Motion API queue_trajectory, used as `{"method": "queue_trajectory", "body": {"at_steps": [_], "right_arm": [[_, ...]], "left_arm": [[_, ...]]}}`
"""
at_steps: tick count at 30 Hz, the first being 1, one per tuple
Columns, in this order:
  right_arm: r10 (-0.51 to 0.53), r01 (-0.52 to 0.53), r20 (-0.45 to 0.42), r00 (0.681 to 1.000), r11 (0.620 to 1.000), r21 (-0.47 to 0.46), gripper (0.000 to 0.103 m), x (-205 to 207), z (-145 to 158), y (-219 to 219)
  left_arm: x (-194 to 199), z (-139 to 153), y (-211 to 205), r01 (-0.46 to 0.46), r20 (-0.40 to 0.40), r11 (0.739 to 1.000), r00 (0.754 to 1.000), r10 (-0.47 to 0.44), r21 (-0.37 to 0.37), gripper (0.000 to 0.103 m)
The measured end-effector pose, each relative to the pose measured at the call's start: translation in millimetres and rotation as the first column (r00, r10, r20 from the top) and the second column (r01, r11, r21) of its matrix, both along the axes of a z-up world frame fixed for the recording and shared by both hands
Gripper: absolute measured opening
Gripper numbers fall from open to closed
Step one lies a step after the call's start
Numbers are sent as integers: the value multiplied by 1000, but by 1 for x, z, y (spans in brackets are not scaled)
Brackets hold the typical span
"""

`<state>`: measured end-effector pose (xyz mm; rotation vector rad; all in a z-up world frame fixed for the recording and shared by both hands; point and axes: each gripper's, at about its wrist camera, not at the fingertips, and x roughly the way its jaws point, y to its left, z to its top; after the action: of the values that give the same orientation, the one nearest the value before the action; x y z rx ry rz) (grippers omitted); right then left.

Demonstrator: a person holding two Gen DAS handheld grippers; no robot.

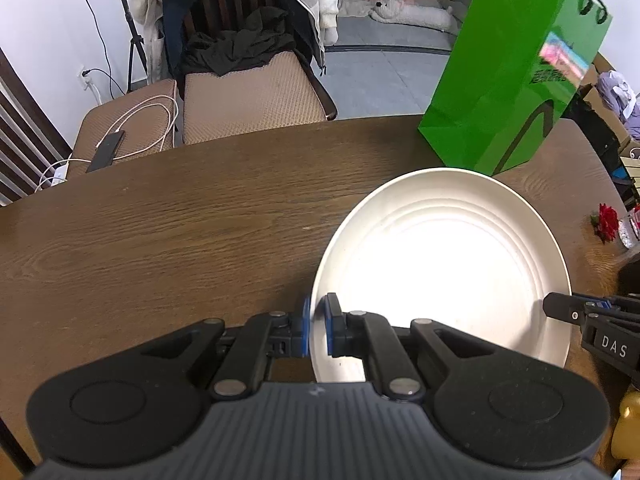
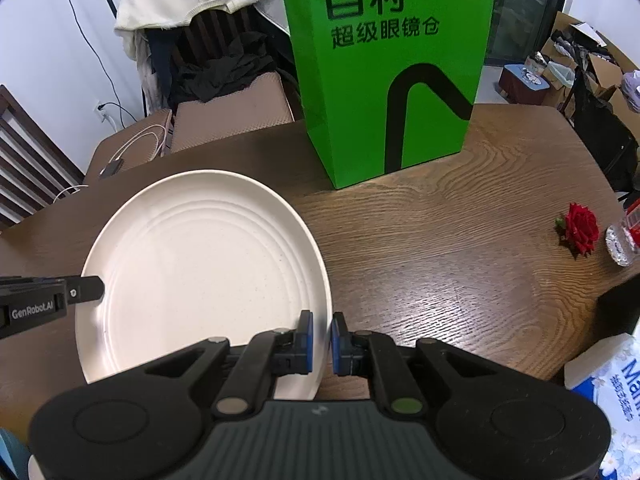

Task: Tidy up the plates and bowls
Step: 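Lift the beige plate with both grippers and turn toward the bowls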

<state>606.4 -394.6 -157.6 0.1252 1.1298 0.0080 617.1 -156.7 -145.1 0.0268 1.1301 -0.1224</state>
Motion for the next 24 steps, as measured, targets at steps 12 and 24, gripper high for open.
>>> {"method": "queue_trajectory", "body": {"at_steps": [12, 24], "right_arm": [[13, -13, 23, 1000, 1000, -8, 8, -34, 25, 7], [34, -34, 27, 999, 999, -12, 8, -79, 41, 16]], "left_arm": [[-40, 22, 4, -24, 22, 1000, 999, 24, 7, 8], [-82, 36, 9, -47, 37, 999, 998, 46, 12, 9]]}}
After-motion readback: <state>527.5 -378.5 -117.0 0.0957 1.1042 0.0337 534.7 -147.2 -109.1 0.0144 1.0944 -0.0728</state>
